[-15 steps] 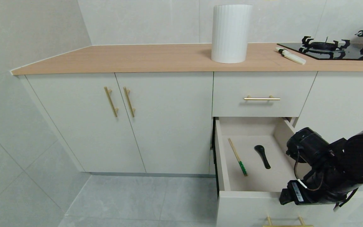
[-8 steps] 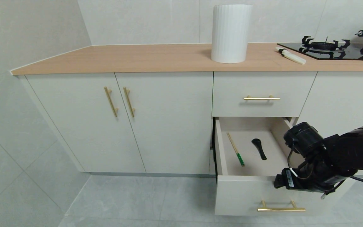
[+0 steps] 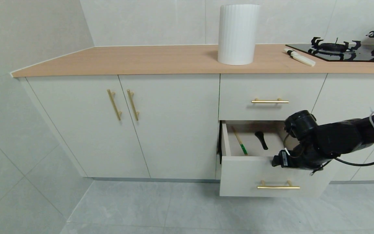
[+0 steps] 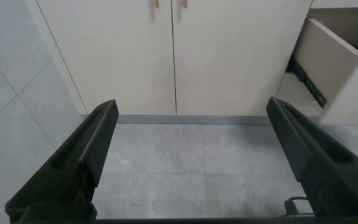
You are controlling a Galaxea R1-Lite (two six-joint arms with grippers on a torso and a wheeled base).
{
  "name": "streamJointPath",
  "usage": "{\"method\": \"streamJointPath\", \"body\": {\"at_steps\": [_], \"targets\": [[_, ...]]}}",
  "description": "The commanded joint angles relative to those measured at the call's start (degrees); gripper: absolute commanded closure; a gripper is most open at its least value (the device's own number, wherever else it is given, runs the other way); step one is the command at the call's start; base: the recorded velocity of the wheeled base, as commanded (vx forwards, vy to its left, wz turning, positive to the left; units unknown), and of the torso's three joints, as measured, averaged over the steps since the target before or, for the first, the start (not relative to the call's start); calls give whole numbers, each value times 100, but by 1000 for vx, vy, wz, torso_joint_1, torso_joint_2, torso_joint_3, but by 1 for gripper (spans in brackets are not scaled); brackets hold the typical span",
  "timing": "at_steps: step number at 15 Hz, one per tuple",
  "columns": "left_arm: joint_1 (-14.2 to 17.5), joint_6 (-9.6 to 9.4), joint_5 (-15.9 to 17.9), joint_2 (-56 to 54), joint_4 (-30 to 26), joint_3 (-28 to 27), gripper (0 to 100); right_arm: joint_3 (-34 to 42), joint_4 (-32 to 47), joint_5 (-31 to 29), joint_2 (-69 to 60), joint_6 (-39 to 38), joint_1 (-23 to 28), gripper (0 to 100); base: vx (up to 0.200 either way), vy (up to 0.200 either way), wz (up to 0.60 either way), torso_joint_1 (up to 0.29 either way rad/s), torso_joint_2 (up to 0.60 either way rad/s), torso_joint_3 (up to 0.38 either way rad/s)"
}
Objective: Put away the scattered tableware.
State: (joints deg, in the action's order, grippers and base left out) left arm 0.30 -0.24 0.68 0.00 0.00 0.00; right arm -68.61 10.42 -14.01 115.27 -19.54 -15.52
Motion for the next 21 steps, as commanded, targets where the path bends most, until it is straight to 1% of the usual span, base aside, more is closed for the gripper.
{"method": "streamJointPath", "body": {"at_steps": [1,4,6,10,14,19,21], "targets": [[5,-2,2,0,0,0,0,-610,4,12,584,117,102,0,0,0,0,0,0,0],[5,-2,2,0,0,0,0,-1524,4,21,1208,152,225,0,0,0,0,0,0,0],[5,-2,2,0,0,0,0,-1946,4,21,1516,152,251,0,0,0,0,0,0,0],[5,-2,2,0,0,0,0,-2464,-93,12,1885,144,286,0,0,0,0,0,0,0],[5,-2,2,0,0,0,0,-2412,-1086,-14,2140,108,286,0,0,0,0,0,0,0],[5,-2,2,0,0,0,0,-2412,-1825,-49,2368,73,330,0,0,0,0,0,0,0],[5,-2,2,0,0,0,0,-2420,-2308,-67,2465,-111,339,0,0,0,0,0,0,0]]}}
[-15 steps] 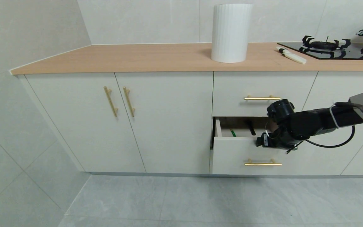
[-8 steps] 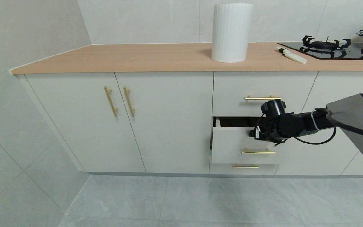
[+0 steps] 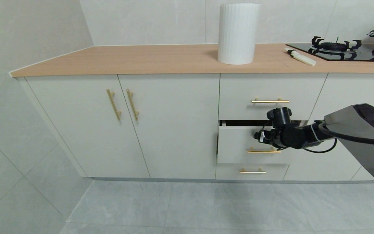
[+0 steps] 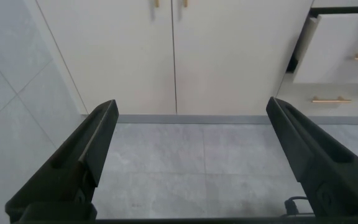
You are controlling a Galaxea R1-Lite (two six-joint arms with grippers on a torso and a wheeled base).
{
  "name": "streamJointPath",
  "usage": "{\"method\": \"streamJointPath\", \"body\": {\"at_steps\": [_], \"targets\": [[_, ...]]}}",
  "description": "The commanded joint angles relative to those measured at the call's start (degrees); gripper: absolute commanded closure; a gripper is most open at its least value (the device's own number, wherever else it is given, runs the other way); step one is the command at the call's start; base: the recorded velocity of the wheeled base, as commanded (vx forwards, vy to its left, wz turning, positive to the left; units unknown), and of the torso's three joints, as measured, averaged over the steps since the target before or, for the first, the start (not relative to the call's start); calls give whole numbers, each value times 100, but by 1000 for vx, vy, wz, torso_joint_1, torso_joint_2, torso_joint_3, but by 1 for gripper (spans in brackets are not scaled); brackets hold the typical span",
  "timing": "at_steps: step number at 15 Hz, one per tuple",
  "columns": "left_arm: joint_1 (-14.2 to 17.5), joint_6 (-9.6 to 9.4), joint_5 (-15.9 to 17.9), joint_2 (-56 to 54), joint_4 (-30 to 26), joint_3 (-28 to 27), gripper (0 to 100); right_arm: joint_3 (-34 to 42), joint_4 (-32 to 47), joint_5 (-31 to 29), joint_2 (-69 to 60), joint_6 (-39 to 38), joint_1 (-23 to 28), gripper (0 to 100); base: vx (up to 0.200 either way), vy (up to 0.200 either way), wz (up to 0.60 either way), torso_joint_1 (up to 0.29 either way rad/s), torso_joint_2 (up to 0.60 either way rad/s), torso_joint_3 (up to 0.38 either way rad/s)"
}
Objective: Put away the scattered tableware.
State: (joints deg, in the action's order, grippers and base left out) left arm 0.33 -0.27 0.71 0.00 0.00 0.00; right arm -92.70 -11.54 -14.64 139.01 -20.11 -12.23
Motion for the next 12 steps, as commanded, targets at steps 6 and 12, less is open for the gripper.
{"method": "streamJointPath", "body": {"at_steps": [6,12], "targets": [[2,0,0,0,0,0,0,-55,-1166,-311,399,-80,10,0,0,0,0,0,0,0],[2,0,0,0,0,0,0,-653,-1280,-680,777,-107,115,0,0,0,0,0,0,0]]}}
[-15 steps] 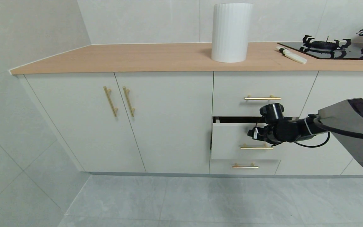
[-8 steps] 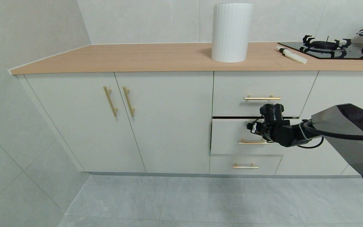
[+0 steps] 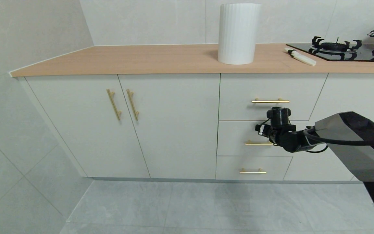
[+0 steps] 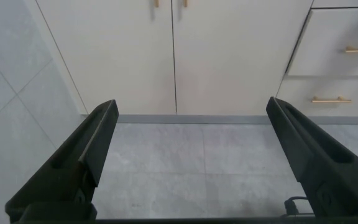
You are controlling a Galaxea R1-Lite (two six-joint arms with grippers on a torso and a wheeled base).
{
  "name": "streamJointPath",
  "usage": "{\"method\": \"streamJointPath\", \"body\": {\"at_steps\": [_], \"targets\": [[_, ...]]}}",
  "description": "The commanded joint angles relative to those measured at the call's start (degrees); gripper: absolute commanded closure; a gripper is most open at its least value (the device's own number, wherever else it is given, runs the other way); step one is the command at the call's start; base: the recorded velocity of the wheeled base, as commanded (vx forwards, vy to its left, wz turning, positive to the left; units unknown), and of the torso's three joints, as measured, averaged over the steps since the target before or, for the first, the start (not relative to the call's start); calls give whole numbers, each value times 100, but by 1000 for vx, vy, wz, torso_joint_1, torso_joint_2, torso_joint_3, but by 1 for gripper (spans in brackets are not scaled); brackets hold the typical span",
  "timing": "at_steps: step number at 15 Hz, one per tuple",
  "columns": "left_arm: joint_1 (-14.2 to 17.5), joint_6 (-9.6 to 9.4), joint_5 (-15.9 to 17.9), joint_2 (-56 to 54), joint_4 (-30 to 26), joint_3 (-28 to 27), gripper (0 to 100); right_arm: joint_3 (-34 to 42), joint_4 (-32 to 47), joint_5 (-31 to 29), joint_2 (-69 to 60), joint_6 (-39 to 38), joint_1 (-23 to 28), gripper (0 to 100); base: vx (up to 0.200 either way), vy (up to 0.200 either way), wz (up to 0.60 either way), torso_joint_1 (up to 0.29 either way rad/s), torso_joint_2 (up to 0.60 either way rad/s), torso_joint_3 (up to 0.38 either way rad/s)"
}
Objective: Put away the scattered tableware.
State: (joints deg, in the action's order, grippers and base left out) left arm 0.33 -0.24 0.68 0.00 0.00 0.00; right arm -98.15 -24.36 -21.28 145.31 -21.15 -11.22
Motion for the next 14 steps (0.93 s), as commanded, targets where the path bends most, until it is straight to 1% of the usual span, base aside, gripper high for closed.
{"method": "streamJointPath", "body": {"at_steps": [1,4,10,11,13,14], "targets": [[2,-2,2,0,0,0,0,-170,-69,-60,182,-3,14,0,0,0,0,0,0,0],[2,-2,2,0,0,0,0,-249,-227,-78,217,-3,40,0,0,0,0,0,0,0],[2,-2,2,0,0,0,0,-205,-227,-122,164,-3,76,0,0,0,0,0,0,0],[2,-2,2,0,0,0,0,41,-219,-157,-38,-3,76,0,0,0,0,0,0,0],[2,-2,2,0,0,0,0,946,-236,-130,-776,-3,58,0,0,0,0,0,0,0],[2,-2,2,0,0,0,0,1122,-236,-130,-935,-3,49,0,0,0,0,0,0,0]]}}
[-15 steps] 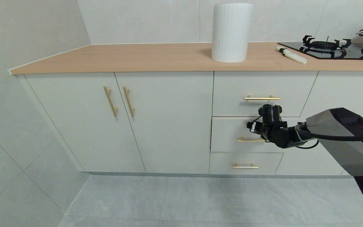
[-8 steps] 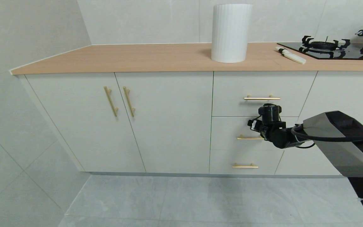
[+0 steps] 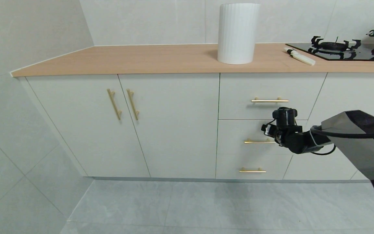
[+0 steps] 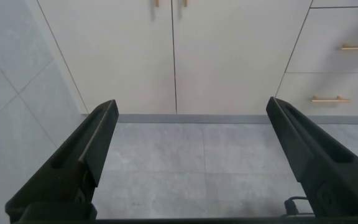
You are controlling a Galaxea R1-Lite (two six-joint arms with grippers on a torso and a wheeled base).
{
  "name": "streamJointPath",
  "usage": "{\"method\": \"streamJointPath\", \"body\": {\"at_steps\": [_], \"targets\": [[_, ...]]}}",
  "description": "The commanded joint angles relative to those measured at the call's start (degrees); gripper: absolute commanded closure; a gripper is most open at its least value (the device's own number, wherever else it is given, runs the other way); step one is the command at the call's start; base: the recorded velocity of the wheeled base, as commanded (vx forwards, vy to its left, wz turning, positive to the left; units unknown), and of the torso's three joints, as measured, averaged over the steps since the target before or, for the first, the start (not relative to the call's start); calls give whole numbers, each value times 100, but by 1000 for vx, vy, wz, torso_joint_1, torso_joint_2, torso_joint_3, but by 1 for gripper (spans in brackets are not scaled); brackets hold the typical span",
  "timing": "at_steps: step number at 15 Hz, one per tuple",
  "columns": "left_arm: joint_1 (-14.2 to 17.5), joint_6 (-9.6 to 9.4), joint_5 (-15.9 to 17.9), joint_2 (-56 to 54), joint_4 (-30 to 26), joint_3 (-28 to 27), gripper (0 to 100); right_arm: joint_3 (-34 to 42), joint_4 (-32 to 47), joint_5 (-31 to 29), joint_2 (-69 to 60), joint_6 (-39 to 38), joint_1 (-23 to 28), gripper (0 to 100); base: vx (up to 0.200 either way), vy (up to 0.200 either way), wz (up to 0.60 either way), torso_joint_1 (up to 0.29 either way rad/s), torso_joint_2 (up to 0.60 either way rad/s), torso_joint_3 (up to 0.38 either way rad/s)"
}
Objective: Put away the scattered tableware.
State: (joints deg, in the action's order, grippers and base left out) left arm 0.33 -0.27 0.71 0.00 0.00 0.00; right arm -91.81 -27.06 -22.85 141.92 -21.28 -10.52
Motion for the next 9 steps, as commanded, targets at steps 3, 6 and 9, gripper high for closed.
{"method": "streamJointPath", "body": {"at_steps": [3,6,9], "targets": [[2,0,0,0,0,0,0,2369,-713,-27,-2055,28,-47,0,0,0,0,0,0,0],[2,0,0,0,0,0,0,3995,-1750,-466,-3496,248,-38,0,0,0,0,0,0,0],[2,0,0,0,0,0,0,5507,-2391,-633,-5561,1267,6,0,0,0,0,0,0,0]]}}
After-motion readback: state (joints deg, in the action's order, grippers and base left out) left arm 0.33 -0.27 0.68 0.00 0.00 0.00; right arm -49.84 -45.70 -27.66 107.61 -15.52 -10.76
